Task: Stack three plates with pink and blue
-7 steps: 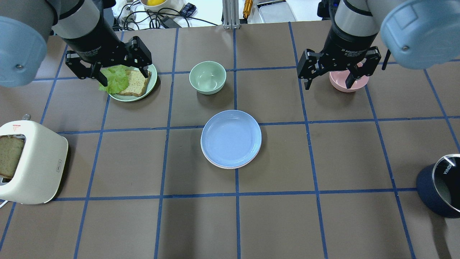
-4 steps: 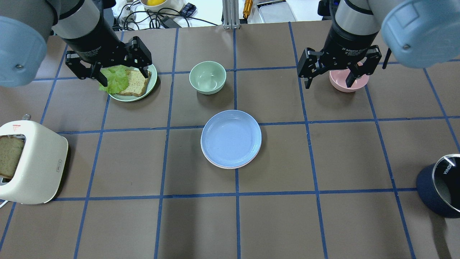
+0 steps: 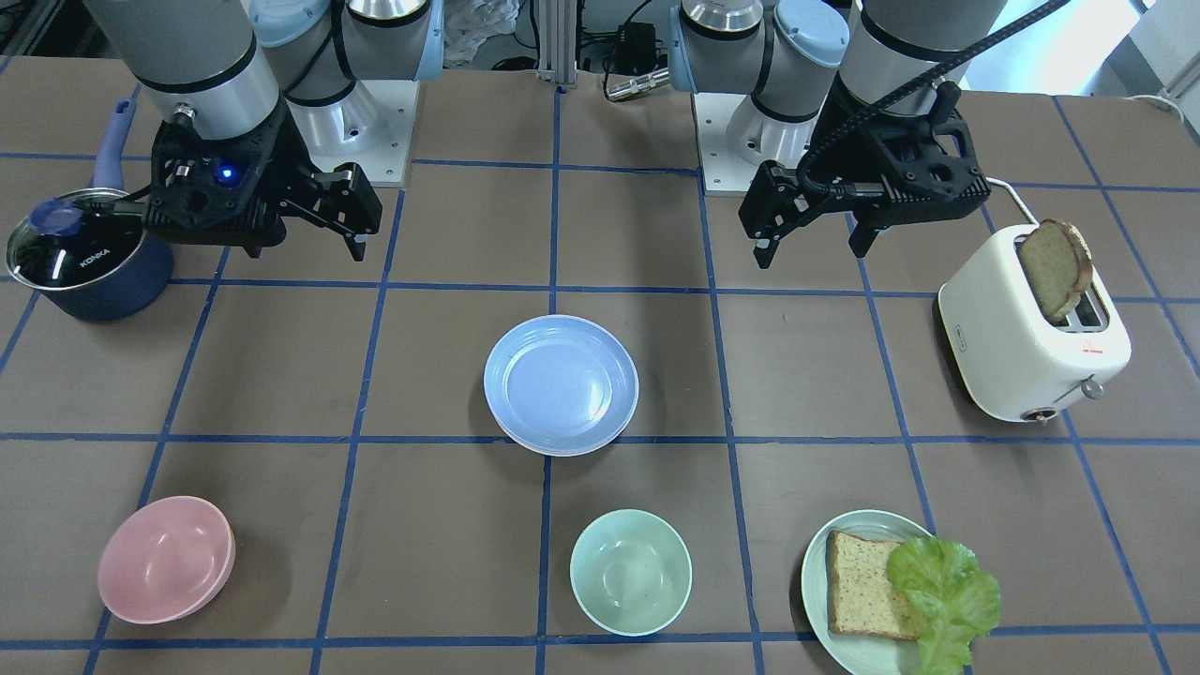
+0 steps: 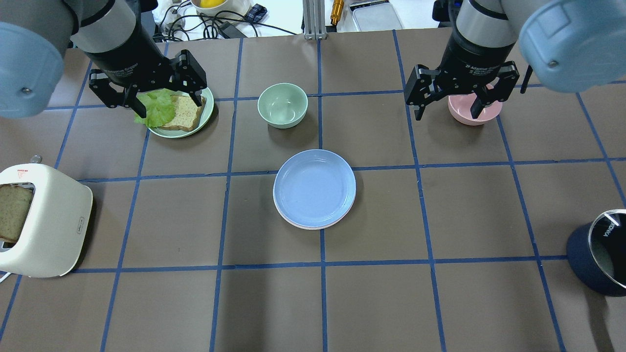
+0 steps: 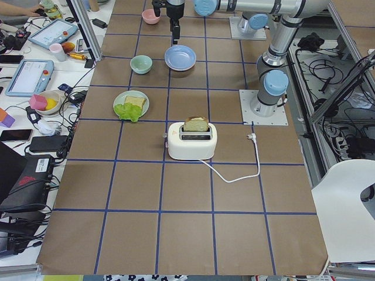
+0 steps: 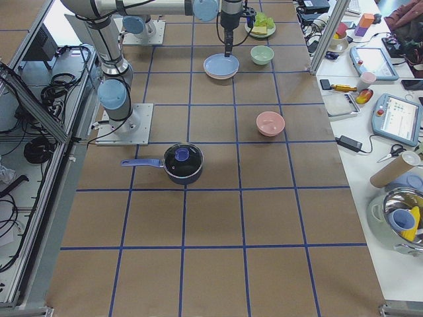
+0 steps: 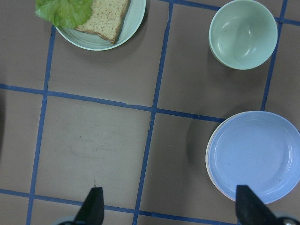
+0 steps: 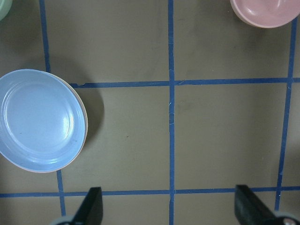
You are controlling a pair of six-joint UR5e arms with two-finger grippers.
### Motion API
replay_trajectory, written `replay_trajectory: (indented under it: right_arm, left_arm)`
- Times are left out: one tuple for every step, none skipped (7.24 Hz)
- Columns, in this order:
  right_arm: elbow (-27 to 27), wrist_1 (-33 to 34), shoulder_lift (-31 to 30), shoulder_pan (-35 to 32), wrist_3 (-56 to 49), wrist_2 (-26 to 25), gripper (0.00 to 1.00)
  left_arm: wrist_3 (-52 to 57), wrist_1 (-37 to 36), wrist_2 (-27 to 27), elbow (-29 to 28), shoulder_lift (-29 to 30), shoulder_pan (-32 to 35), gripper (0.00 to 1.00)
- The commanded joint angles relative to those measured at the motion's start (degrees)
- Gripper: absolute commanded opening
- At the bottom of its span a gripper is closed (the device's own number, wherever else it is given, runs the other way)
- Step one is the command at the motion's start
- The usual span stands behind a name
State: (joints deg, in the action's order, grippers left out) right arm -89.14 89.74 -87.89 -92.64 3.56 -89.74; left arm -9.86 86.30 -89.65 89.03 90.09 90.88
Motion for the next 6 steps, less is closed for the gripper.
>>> replay_trajectory:
  right_arm:
    - [0.02,0.00,0.00,0.00,-0.05,0.00,1.00]
    - [0.02,0.00,0.00,0.00,0.04,0.00,1.00]
    - [0.11,0.00,0.00,0.00,0.04,0.00,1.00]
    - [0.02,0.00,0.00,0.00,-0.05,-0.17,1.00]
    - [0.02,0.00,0.00,0.00,-0.22,-1.39,1.00]
    - [0.02,0.00,0.00,0.00,-0.66,-1.49,1.00]
  left_arm:
    - [2.48,0.09,-0.09,0.00,0.00,0.00,1.00]
    - [2.48,0.09,-0.09,0.00,0.00,0.00,1.00]
    - [2.39,0.09,0.00,0.00,0.00,0.00,1.00]
    - [2.22,0.18,0.00,0.00,0.00,0.00,1.00]
    - [1.87,0.18,0.00,0.00,0.00,0.00,1.00]
    - [1.86,0.18,0.00,0.00,0.00,0.00,1.00]
